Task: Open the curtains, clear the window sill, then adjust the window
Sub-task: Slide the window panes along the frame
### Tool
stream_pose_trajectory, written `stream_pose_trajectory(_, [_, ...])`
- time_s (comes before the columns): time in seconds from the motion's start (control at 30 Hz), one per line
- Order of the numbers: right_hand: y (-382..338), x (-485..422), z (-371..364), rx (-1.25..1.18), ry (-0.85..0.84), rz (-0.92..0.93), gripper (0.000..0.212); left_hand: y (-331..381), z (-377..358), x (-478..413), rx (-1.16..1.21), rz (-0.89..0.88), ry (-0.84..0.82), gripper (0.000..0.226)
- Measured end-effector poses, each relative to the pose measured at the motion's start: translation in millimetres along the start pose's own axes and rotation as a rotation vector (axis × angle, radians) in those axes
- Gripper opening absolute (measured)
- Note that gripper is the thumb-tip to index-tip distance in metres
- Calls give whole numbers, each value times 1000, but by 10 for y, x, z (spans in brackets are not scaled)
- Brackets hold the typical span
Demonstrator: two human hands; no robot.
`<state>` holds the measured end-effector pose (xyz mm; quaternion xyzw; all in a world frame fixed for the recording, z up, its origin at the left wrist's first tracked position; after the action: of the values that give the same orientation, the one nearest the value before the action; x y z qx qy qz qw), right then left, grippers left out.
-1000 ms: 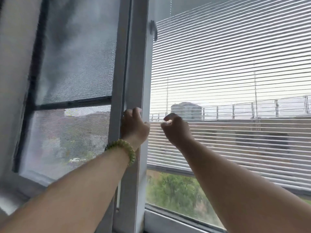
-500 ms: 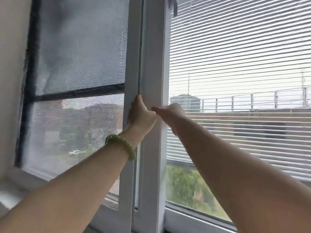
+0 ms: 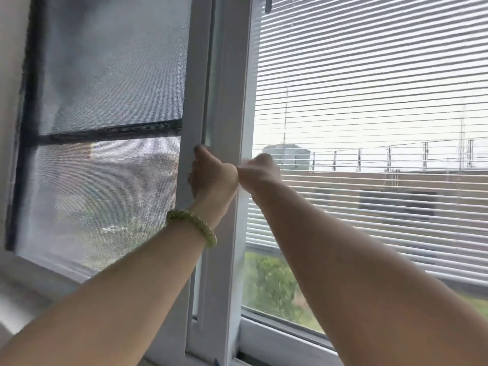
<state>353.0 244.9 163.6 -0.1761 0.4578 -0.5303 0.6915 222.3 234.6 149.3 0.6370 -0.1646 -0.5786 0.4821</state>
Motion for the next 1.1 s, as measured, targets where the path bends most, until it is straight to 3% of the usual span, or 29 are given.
stream_pose_trajectory(0.17, [16,37,58,5,-20,16,38,-28,-9,20,136,90,-2,49])
stream_pose_trajectory(0.3, [39,106,183,17,-1,37,34,-33,-153,66,276,112,-118,53])
stream_pose_trajectory(0.37, [47,164,268,77,32,62,42,-26,-240,128,308,107,-210,57])
stream_pose_trajectory(0.57, [46,440,566,281,174,145,52,191,-419,413,329,26,-493,45])
stream_pose_trajectory(0.73, [121,704,863,404,276,176,48,426,-647,651,323,-136,-668,63])
stream_pose_trajectory(0.8, [141,786,941,461,294,189,49,490,-756,728,282,-192,-671,62])
stream_pose_trajectory(0.93, [229,972,1128,513,337,177,49,650,-943,905,138,-269,-524,72])
stream_pose_trajectory(1.1, [356,1193,1458,642,420,147,42,823,-1088,1214,-228,-348,-387,85])
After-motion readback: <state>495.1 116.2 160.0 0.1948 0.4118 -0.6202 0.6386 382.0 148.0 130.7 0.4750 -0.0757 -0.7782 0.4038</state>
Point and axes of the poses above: each hand's wrist, its own x-axis away from the middle knuckle, its own z-axis out of the back of the hand, y = z × x, the point moved 9 cm from there along -x, towards the middle knuckle, and after that the axes turned 14 degrees about -y, right-handed, at the moved point
